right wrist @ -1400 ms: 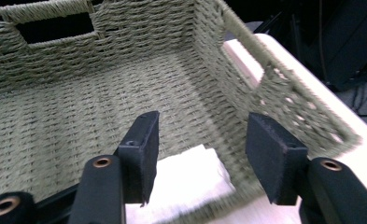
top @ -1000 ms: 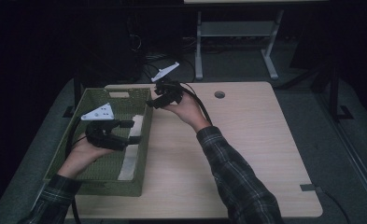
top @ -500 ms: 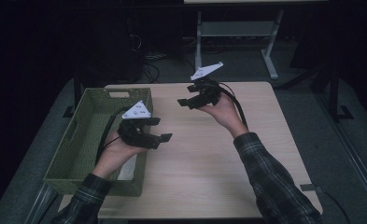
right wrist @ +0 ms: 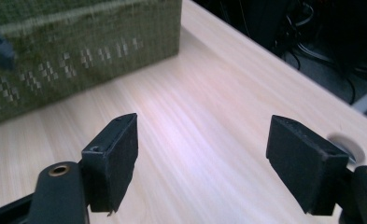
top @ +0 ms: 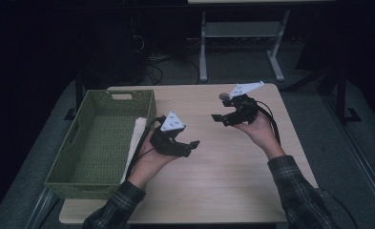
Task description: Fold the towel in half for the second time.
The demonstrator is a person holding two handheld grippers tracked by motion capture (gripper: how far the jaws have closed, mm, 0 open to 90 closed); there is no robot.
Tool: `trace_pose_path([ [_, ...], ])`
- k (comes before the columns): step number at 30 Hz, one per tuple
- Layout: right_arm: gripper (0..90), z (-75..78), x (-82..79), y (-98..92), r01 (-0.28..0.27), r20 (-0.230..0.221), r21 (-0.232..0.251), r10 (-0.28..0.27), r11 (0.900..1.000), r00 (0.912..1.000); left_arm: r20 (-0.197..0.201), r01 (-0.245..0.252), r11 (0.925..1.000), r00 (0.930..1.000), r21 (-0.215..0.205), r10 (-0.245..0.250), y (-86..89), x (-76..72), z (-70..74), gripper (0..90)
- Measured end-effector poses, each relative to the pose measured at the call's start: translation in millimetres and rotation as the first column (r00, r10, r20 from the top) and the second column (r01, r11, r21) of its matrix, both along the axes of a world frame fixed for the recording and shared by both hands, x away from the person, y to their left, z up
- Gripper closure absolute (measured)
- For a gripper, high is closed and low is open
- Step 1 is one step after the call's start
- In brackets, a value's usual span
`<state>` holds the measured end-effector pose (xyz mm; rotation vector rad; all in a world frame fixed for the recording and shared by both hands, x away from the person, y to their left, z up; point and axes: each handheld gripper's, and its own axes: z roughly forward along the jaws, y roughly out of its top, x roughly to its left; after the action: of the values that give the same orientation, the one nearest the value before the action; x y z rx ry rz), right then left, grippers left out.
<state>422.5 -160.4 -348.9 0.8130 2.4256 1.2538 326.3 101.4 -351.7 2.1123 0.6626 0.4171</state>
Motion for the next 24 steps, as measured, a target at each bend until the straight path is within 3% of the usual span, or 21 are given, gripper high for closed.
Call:
trace_pose_path([
  [4,23.8,-15.5,-16.7,-18.5,0.019,-0.004,-0.023,-0.019,1.000,0.9998,-0.018,-0.003,1.0000,0.9998,0.001,0.003,-10.8,-1.1,-17.1,26.8],
  [8,23.1,-29.6,-34.4,-36.8,0.045,-0.010,-0.016,-0.045,0.999,0.9989,-0.034,-0.001,0.9998,0.9994,0.021,0.001,-17.3,-4.0,-37.2,26.8],
  [18,21.8,-61.4,-73.2,-65.5,0.085,-0.019,-0.010,-0.085,0.996,0.9962,-0.097,0.013,0.9985,0.9953,0.054,-0.007,-14.6,-11.8,-76.6,24.2],
  [20,21.8,-67.6,-80.1,-70.3,0.099,-0.019,0.000,-0.099,0.995,0.9949,-0.096,0.012,0.9984,0.9954,0.056,-0.007,-12.6,-14.9,-83.8,23.7],
  [24,20.0,-80.1,-93.0,-76.4,0.121,-0.014,-0.025,-0.121,0.992,0.9925,-0.096,0.015,0.9974,0.9953,0.070,-0.009,-11.1,-18.2,-95.7,22.2],
])
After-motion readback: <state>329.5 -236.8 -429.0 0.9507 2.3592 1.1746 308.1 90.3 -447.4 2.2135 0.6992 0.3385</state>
